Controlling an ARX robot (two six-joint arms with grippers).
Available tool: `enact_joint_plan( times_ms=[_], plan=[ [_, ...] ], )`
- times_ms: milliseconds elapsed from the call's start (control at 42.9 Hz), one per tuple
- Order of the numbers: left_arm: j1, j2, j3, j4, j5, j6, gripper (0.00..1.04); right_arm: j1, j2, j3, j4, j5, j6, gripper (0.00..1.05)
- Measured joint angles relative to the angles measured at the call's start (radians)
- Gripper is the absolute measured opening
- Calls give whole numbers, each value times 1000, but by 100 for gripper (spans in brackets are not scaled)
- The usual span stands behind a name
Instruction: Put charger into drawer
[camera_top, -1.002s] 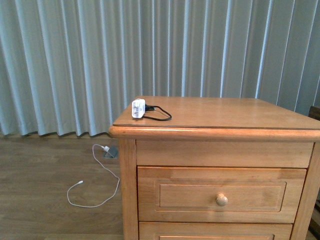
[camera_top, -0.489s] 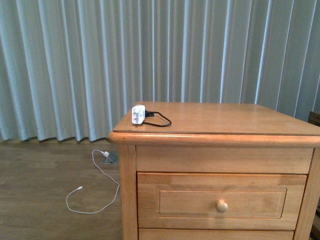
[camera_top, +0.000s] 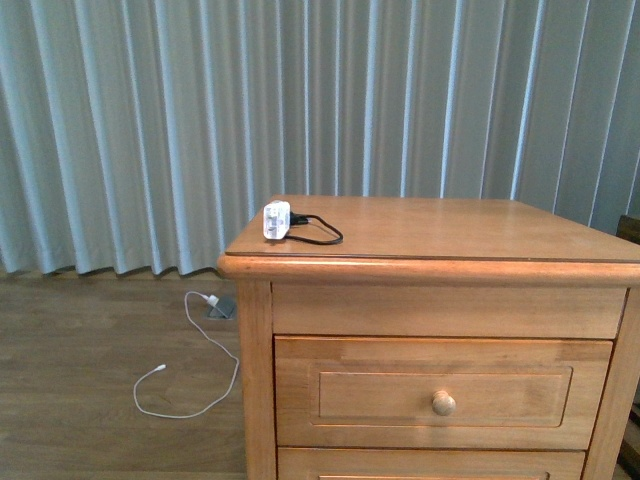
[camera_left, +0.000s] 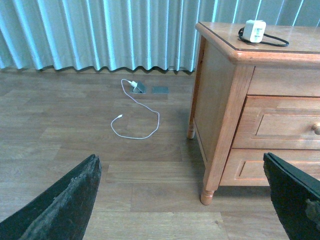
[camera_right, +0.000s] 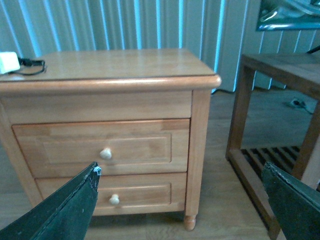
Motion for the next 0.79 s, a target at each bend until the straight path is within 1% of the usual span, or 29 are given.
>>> enact_joint_plan(
  times_ms=[23, 93, 186, 256, 303, 396, 536, 792],
  plan=[
    [0, 0, 0, 0, 0, 0, 99, 37, 61, 0, 46, 29, -2, 96],
    [0, 0, 0, 0, 0, 0, 99, 113, 201, 7, 144, 92, -5, 96],
    [0, 0, 0, 0, 0, 0, 99, 212, 440, 49, 307, 150, -11, 96],
    [0, 0, 0, 0, 0, 0, 99, 255, 608, 87, 422, 157, -30, 96],
    [0, 0, 0, 0, 0, 0, 99, 270, 776, 130, 532, 153, -48, 96],
    [0, 0, 0, 0, 0, 0, 99, 257, 1068, 219, 677, 133, -69, 96],
    [0, 0, 0, 0, 0, 0, 99, 202, 1399, 356, 795, 126, -87, 96],
    [0, 0, 0, 0, 0, 0, 99, 132, 1707, 526, 832, 97, -107, 96]
  ],
)
